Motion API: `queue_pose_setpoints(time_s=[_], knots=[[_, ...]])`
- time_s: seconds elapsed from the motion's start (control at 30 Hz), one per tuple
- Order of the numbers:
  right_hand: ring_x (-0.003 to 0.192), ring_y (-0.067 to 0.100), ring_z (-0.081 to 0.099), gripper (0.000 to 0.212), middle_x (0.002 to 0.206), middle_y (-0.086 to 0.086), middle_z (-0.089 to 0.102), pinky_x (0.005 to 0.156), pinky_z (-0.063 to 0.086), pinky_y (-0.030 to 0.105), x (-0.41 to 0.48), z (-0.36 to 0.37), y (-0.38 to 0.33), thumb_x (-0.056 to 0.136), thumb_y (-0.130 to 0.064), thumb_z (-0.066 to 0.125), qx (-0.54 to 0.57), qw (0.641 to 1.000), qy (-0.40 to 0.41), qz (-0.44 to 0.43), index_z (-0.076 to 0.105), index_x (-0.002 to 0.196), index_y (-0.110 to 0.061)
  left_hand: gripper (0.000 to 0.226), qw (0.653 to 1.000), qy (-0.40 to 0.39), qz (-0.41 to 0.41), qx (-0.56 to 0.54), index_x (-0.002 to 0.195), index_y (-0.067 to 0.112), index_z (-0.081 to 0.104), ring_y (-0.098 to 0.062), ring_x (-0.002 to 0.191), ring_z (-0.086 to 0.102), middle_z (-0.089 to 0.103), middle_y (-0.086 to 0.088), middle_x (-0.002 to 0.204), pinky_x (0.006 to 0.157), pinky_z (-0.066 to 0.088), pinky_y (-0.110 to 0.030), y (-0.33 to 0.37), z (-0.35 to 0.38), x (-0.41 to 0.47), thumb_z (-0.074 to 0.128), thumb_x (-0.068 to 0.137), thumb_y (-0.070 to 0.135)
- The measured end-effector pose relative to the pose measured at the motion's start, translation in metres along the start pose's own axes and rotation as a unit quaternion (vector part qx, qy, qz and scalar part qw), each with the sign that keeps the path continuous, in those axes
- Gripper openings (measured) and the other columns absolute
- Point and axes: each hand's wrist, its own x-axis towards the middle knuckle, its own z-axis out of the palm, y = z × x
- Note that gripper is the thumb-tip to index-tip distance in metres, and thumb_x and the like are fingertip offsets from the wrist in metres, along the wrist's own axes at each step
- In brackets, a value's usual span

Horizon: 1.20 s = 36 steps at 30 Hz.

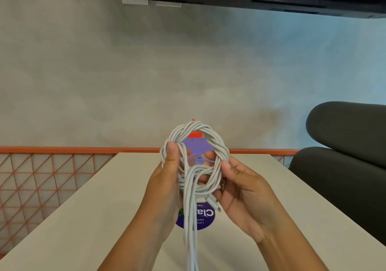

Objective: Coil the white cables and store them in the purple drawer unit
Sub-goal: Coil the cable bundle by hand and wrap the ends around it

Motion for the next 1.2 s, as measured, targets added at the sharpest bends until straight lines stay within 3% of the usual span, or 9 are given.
queue_pose_setpoints(time_s=[0.17, 0.3, 0.47, 0.67, 0.83, 0.93, 1.03, 1.1, 1.2], knots=[[0.073, 0.019, 0.07, 0.03, 0.081, 0.01, 0.072, 0.062, 0.055, 0.025, -0.003, 0.006, -0.008, 0.053, -0.027, 0.079, -0.085, 0.996, -0.008, -0.026, 0.073, 0.077, -0.011, 0.058, 0.999, -0.038, 0.007, -0.026, 0.072, 0.016, 0.074, -0.025, 0.077, 0.07, 0.073, -0.011, 0.079, 0.076, 0.056, -0.041, -0.004, 0.004, -0.001, 0.037, 0.069, 0.062], [0.08, 0.032, 0.069, 0.07, 0.09, 0.023, 0.069, 0.067, 0.057, 0.037, 0.0, -0.001, -0.012, 0.045, -0.034, 0.089, -0.036, 0.999, 0.007, 0.0, 0.065, 0.1, 0.001, 0.076, 0.993, -0.107, -0.022, -0.047, 0.094, 0.006, 0.073, -0.034, 0.098, 0.064, 0.069, -0.021, 0.103, 0.091, 0.045, -0.054, -0.008, 0.01, -0.007, 0.036, 0.065, 0.065], [0.08, 0.03, 0.07, 0.064, 0.09, 0.023, 0.07, 0.062, 0.057, 0.032, -0.005, -0.002, -0.016, 0.034, -0.028, 0.094, -0.005, 0.999, -0.005, 0.036, 0.071, 0.088, -0.001, 0.08, 0.992, -0.114, 0.025, 0.056, 0.085, 0.015, 0.074, -0.032, 0.097, 0.066, 0.071, -0.015, 0.098, 0.088, 0.052, -0.046, -0.009, 0.005, -0.007, 0.037, 0.065, 0.083], [0.046, -0.005, 0.058, 0.028, 0.048, -0.01, 0.061, 0.048, 0.044, 0.007, -0.003, 0.011, -0.026, 0.068, -0.001, 0.075, -0.325, 0.941, 0.082, -0.051, 0.053, 0.081, -0.012, 0.066, 0.971, -0.114, 0.155, 0.144, 0.068, 0.025, 0.071, -0.008, 0.069, 0.066, 0.07, 0.005, 0.071, 0.062, 0.05, -0.016, -0.011, 0.015, -0.015, 0.046, 0.057, 0.086], [0.07, 0.009, 0.068, 0.092, 0.077, -0.006, 0.071, 0.063, 0.053, 0.024, -0.003, 0.007, -0.019, 0.019, -0.047, 0.092, -0.27, 0.962, 0.039, 0.02, 0.057, 0.102, -0.027, 0.042, 0.948, -0.083, 0.265, 0.158, 0.072, 0.038, 0.072, -0.002, 0.069, 0.066, 0.069, 0.016, 0.07, 0.062, 0.047, -0.009, -0.009, 0.008, -0.014, 0.053, 0.066, 0.075], [0.088, 0.013, 0.069, 0.068, 0.101, -0.002, 0.069, 0.075, 0.057, 0.032, -0.007, 0.015, -0.012, 0.055, -0.041, 0.081, -0.324, 0.942, 0.056, 0.07, 0.052, 0.117, -0.034, 0.034, 0.925, -0.056, 0.33, 0.18, 0.081, 0.041, 0.072, 0.0, 0.073, 0.066, 0.069, 0.021, 0.075, 0.064, 0.047, -0.007, -0.008, 0.005, -0.012, 0.053, 0.073, 0.068], [0.085, 0.016, 0.068, 0.042, 0.101, 0.0, 0.068, 0.076, 0.055, 0.031, -0.01, 0.023, -0.009, 0.077, -0.042, 0.067, -0.34, 0.929, 0.067, 0.129, 0.052, 0.116, -0.033, 0.028, 0.901, -0.031, 0.389, 0.19, 0.09, 0.044, 0.069, 0.001, 0.08, 0.065, 0.067, 0.024, 0.085, 0.067, 0.049, -0.008, -0.006, 0.0, -0.009, 0.053, 0.078, 0.063], [0.068, 0.018, 0.068, 0.052, 0.089, 0.006, 0.071, 0.07, 0.057, 0.032, -0.013, 0.032, -0.01, 0.075, -0.051, 0.062, -0.31, 0.934, 0.021, 0.178, 0.054, 0.119, -0.026, 0.026, 0.883, -0.032, 0.42, 0.207, 0.097, 0.045, 0.067, 0.0, 0.086, 0.065, 0.064, 0.021, 0.092, 0.071, 0.049, -0.012, -0.003, -0.005, -0.007, 0.053, 0.08, 0.06], [0.036, 0.01, 0.053, 0.051, 0.058, 0.005, 0.064, 0.045, 0.046, 0.022, -0.018, 0.042, -0.011, 0.064, -0.068, 0.054, -0.283, 0.935, -0.051, 0.208, 0.066, 0.098, -0.031, 0.028, 0.872, -0.027, 0.432, 0.23, 0.1, 0.046, 0.065, -0.004, 0.087, 0.064, 0.062, 0.009, 0.094, 0.071, 0.051, -0.02, -0.002, -0.012, -0.004, 0.051, 0.08, 0.061]])
